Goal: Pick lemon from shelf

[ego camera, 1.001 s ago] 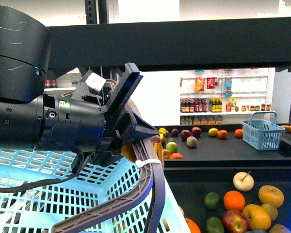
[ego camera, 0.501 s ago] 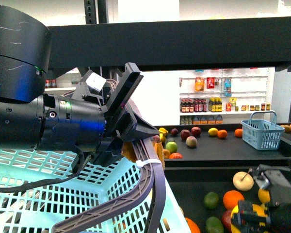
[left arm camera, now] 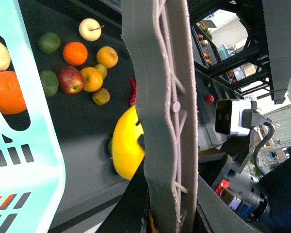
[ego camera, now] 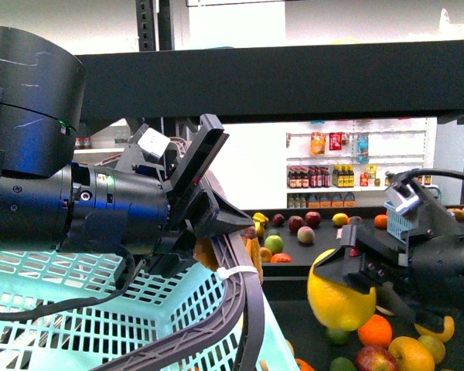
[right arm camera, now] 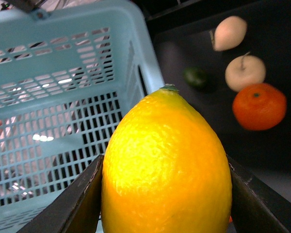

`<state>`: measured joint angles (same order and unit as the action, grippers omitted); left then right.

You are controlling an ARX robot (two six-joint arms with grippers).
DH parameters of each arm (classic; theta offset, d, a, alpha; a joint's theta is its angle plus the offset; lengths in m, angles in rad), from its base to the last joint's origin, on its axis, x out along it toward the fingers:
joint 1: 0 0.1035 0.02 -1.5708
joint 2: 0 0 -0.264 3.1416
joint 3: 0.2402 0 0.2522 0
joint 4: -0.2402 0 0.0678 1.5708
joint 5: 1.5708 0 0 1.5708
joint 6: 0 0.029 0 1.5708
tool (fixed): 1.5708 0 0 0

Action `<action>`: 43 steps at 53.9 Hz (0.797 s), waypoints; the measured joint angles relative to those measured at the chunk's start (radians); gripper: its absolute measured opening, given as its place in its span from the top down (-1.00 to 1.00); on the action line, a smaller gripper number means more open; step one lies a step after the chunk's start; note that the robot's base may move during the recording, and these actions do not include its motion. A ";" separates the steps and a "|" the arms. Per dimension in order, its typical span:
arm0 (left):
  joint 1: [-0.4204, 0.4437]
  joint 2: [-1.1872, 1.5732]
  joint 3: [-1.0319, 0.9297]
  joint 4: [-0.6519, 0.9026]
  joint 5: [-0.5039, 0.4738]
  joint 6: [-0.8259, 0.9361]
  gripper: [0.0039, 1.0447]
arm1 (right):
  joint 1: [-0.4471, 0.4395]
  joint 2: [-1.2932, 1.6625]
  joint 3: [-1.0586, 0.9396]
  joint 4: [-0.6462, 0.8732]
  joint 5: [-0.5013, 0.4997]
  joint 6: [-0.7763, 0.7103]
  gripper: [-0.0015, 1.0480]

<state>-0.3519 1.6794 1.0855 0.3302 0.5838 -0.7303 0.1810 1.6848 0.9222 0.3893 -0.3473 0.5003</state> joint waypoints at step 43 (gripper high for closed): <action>0.013 0.004 0.000 0.000 -0.031 0.019 0.79 | 0.193 0.163 0.114 0.030 0.031 0.140 -0.20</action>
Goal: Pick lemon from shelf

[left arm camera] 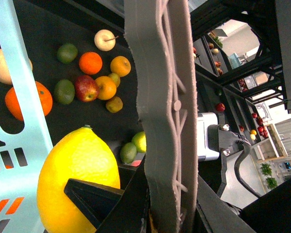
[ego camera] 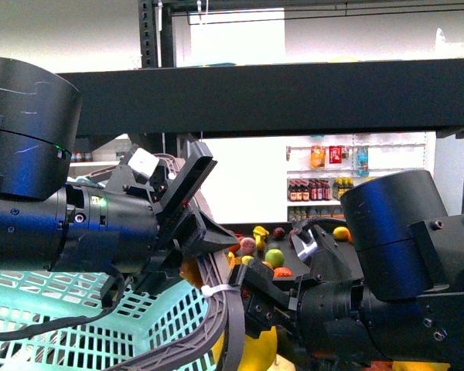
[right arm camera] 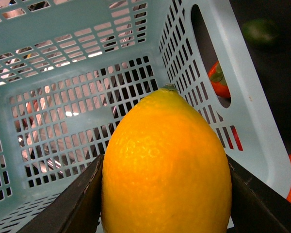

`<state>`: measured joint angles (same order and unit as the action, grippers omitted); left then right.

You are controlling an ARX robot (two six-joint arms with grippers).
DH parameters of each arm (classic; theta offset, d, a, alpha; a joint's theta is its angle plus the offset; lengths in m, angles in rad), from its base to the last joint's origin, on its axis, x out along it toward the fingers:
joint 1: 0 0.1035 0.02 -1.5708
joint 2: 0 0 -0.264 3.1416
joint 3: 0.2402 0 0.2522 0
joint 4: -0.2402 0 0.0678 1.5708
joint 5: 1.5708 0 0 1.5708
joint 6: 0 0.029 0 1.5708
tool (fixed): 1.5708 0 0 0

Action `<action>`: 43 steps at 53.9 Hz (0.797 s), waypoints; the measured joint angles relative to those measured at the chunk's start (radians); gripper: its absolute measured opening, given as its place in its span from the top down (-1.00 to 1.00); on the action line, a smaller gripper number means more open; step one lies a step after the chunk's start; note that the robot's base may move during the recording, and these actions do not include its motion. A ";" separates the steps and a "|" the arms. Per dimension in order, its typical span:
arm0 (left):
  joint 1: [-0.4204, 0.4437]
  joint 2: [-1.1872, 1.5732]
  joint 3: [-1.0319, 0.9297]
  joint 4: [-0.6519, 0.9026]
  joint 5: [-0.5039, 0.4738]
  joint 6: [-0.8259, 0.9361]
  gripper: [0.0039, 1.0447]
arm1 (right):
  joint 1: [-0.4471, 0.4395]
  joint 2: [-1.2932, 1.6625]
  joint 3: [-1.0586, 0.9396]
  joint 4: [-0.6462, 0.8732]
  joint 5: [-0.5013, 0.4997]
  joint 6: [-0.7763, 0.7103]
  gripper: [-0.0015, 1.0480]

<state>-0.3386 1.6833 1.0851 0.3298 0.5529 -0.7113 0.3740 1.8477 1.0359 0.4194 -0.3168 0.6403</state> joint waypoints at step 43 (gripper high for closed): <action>0.003 0.004 0.000 0.000 0.029 -0.003 0.79 | -0.026 -0.022 -0.028 0.026 0.010 -0.016 -0.85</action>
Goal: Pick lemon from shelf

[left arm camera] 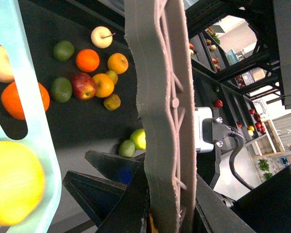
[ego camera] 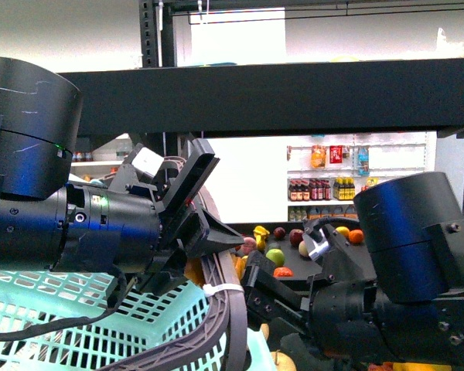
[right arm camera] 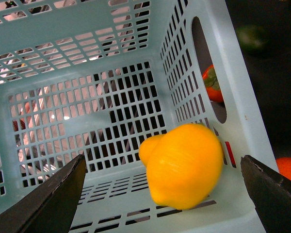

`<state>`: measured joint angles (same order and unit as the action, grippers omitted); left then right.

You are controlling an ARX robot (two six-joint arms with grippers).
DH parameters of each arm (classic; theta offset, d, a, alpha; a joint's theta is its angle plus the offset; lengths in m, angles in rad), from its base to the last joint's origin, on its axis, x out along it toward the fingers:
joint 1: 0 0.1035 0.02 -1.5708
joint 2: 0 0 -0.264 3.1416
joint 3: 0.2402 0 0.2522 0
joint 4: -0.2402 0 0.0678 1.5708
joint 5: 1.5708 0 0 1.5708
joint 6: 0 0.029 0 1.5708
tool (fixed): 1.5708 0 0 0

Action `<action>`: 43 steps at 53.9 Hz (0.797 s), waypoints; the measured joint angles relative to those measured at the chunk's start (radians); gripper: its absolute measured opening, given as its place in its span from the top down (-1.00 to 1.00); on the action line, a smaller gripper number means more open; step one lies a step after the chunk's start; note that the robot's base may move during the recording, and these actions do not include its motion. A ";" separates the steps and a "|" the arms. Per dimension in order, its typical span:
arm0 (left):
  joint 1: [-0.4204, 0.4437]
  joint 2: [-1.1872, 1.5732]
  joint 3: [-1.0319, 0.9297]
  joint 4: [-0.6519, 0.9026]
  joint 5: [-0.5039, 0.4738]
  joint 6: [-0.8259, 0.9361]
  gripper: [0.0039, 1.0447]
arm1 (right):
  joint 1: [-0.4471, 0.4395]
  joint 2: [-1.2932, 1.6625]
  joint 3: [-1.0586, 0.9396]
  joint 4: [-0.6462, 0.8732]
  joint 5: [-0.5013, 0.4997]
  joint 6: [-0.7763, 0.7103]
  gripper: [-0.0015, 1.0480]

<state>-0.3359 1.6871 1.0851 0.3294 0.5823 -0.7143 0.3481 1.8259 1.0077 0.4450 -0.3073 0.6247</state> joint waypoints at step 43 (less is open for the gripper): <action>-0.016 0.000 0.000 0.000 0.002 -0.016 0.79 | -0.437 -1.084 -0.578 -0.273 0.062 -0.537 -0.85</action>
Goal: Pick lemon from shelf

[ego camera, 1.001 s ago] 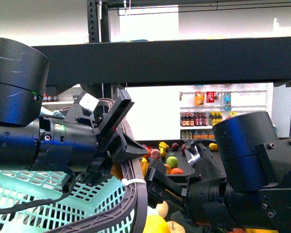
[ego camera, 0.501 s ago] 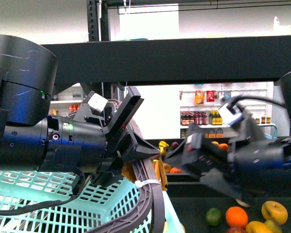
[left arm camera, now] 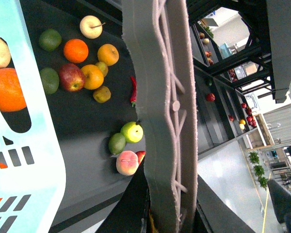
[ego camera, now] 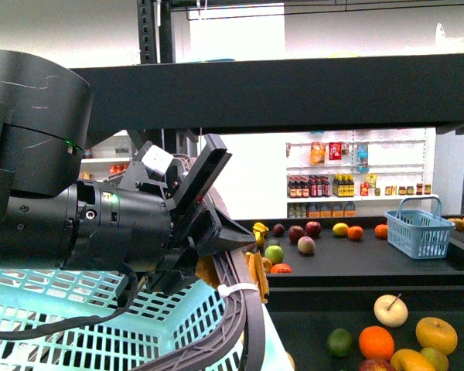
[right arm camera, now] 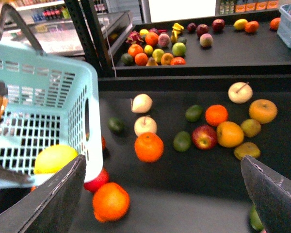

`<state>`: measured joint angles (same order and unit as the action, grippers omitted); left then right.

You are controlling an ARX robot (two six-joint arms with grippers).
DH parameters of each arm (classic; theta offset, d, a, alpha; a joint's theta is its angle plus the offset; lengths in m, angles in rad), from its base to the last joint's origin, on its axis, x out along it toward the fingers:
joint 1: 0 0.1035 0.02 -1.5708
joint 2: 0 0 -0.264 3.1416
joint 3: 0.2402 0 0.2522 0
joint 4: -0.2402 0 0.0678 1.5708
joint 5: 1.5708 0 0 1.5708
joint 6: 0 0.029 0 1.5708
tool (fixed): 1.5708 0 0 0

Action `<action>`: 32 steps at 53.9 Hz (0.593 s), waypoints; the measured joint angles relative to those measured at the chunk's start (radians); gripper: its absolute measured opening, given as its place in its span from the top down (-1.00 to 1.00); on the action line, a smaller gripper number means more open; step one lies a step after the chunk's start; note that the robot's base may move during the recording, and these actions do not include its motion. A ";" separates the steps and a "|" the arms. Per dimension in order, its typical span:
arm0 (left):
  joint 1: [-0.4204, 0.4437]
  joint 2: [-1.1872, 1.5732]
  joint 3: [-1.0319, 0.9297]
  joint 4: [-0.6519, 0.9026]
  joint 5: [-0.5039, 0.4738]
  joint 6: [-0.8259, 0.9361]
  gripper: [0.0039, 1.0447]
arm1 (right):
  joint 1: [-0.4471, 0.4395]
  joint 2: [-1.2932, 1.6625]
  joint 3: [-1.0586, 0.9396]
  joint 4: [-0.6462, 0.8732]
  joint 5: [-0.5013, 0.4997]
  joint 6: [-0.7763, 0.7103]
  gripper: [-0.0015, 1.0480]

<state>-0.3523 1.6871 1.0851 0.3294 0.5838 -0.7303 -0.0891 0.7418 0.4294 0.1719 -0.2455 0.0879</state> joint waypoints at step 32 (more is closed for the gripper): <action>-0.001 0.000 0.000 0.000 0.000 0.000 0.79 | 0.085 -0.644 -0.317 -0.193 0.241 -0.082 0.48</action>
<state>-0.3534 1.6871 1.0851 0.3294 0.5842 -0.7307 -0.0040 0.0975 0.1123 -0.0212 -0.0044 0.0063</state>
